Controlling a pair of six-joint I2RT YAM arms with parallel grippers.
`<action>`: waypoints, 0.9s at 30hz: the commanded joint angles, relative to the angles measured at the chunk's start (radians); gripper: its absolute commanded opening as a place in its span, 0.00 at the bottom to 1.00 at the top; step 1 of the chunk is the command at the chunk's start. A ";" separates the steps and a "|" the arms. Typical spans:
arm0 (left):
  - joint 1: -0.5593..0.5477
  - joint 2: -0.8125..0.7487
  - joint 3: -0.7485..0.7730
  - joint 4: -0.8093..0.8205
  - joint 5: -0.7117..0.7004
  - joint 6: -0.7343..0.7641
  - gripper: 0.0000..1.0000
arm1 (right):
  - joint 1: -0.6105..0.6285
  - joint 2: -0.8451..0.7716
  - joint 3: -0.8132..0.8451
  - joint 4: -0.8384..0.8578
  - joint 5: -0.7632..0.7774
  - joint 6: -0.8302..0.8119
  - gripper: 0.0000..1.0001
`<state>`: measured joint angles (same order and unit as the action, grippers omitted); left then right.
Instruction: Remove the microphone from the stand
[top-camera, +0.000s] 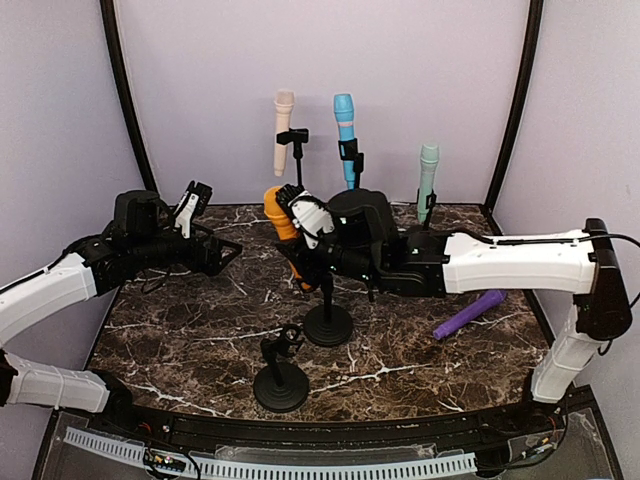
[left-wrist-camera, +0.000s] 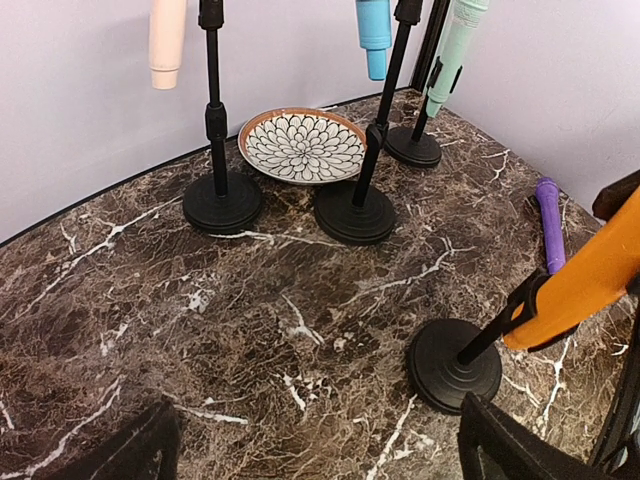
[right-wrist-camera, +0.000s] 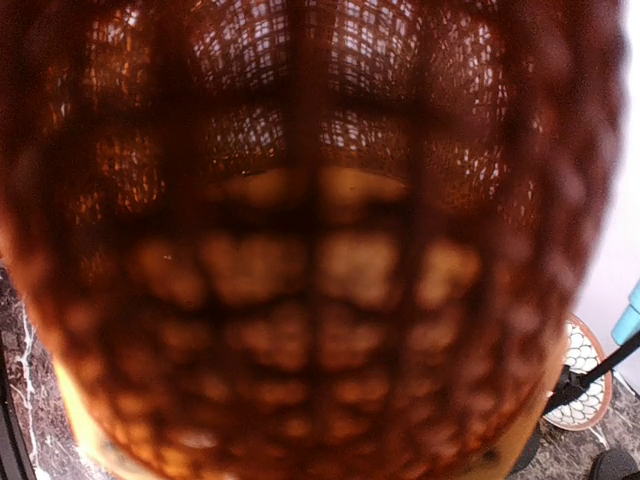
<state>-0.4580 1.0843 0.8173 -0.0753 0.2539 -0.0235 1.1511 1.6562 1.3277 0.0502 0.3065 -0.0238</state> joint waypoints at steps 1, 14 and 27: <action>0.002 -0.018 -0.009 0.023 0.011 -0.007 0.99 | 0.035 0.046 0.132 0.101 0.016 0.005 0.17; 0.002 -0.004 -0.018 0.033 0.002 0.000 0.99 | 0.080 0.173 0.279 0.093 -0.079 -0.003 0.19; 0.001 0.000 -0.008 0.026 0.016 -0.003 0.99 | 0.082 0.225 0.340 0.028 -0.074 0.017 0.19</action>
<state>-0.4580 1.0943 0.8150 -0.0750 0.2535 -0.0231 1.2259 1.8984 1.6215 0.0090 0.2184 -0.0177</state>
